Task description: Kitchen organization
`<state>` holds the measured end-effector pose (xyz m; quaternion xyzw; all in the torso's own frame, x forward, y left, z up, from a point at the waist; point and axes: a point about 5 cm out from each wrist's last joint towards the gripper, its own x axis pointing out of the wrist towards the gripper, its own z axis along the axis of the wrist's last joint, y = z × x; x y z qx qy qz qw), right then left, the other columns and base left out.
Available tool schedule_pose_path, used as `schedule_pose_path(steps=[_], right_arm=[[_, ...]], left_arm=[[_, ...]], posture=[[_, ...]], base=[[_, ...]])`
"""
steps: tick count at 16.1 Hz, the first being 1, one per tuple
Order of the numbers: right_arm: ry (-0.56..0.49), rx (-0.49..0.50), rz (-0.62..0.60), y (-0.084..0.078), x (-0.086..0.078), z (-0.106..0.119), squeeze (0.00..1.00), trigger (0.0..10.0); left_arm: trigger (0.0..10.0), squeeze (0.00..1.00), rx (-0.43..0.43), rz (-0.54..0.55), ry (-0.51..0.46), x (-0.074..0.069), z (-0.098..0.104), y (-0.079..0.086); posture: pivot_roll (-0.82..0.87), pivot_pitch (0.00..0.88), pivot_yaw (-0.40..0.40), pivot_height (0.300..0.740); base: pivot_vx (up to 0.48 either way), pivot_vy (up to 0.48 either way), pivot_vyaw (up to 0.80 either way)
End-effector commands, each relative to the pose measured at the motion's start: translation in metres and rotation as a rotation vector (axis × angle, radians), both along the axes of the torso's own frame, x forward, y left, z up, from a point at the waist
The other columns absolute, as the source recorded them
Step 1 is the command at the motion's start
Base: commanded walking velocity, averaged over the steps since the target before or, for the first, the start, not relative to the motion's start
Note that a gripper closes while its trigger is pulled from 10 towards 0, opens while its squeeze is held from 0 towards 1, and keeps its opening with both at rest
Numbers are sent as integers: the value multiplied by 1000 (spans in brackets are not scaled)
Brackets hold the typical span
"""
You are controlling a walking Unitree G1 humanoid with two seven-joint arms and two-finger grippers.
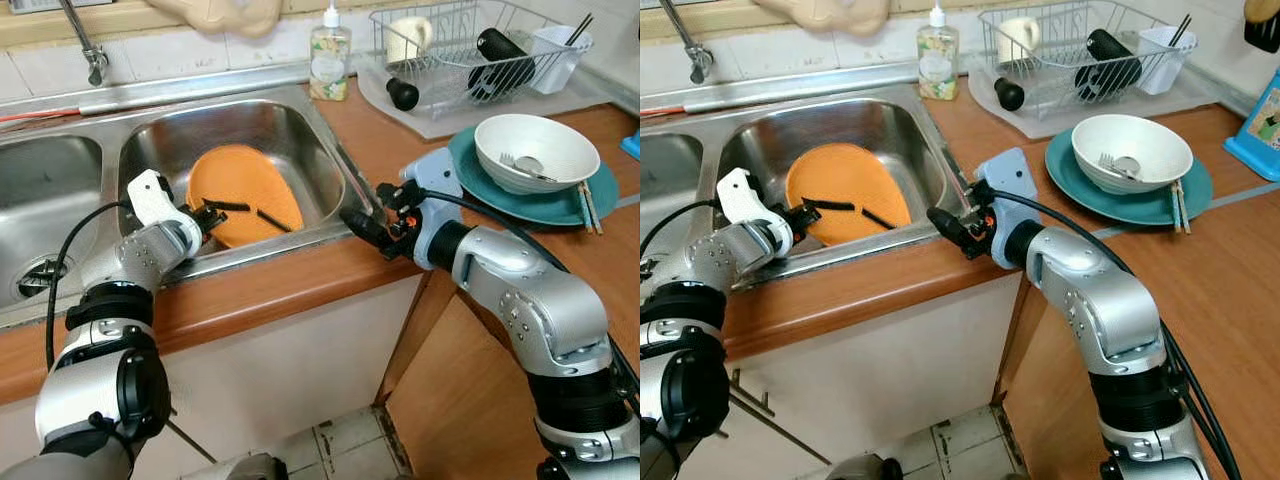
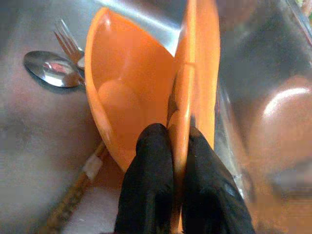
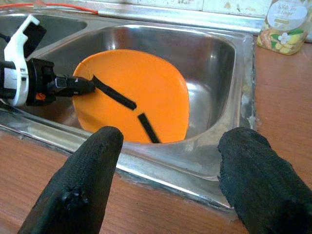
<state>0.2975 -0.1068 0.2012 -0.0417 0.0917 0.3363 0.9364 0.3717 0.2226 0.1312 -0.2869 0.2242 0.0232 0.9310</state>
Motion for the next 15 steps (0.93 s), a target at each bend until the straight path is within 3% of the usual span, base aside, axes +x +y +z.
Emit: schedule_pose_path(steps=[1, 4, 5, 6, 10, 11, 12, 13, 15], right_arm=[[14, -5, -4, 0, 0, -2, 0, 10000], [15, -21, -49, -3, 4, -4, 0, 10000], [9, -34, -98, -6, 8, -5, 0, 10000], [6, -31, -135, -8, 11, -5, 0, 10000], [-56, -21, -260, -17, 20, 0, 0, 10000], [-84, -28, -312, -22, 24, 1, 761, 10000], [-90, -27, -333, -25, 25, 0, 1000, 10000], [-101, -26, -363, -28, 27, 0, 1000, 10000], [-111, -2, -390, -28, 28, 0, 1000, 10000]], left_arm=[[10000, 1000, 34, 8, -28, 5, 12, 3], [10000, 1000, 131, -22, -104, 6, 22, 9], [10000, 1000, 201, -39, -140, 5, 27, 11], [10000, 1000, 217, -60, -195, 3, 32, 11], [10000, 1000, 414, -141, -401, -5, 54, 4], [10000, 1000, 418, -225, -502, -17, 62, -11], [10000, 1000, 412, -277, -531, -24, 63, -19], [10000, 1000, 472, -361, -588, -35, 62, -32], [10000, 1000, 549, -378, -633, -41, 59, -40]], posture=[[-91, 0, 78, 740], [-81, 0, 73, 740], [-75, 0, 72, 740], [-75, 0, 71, 740], [-75, 0, 76, 740], [-80, 0, 75, 740], [-80, 0, 73, 740], [-80, 0, 71, 740], [-83, 0, 48, 740]], base=[[0, 0, 0], [0, 0, 0], [0, 0, 0], [0, 0, 0], [0, 0, 0], [0, 0, 0], [0, 0, 0], [0, 0, 0], [0, 0, 0]])
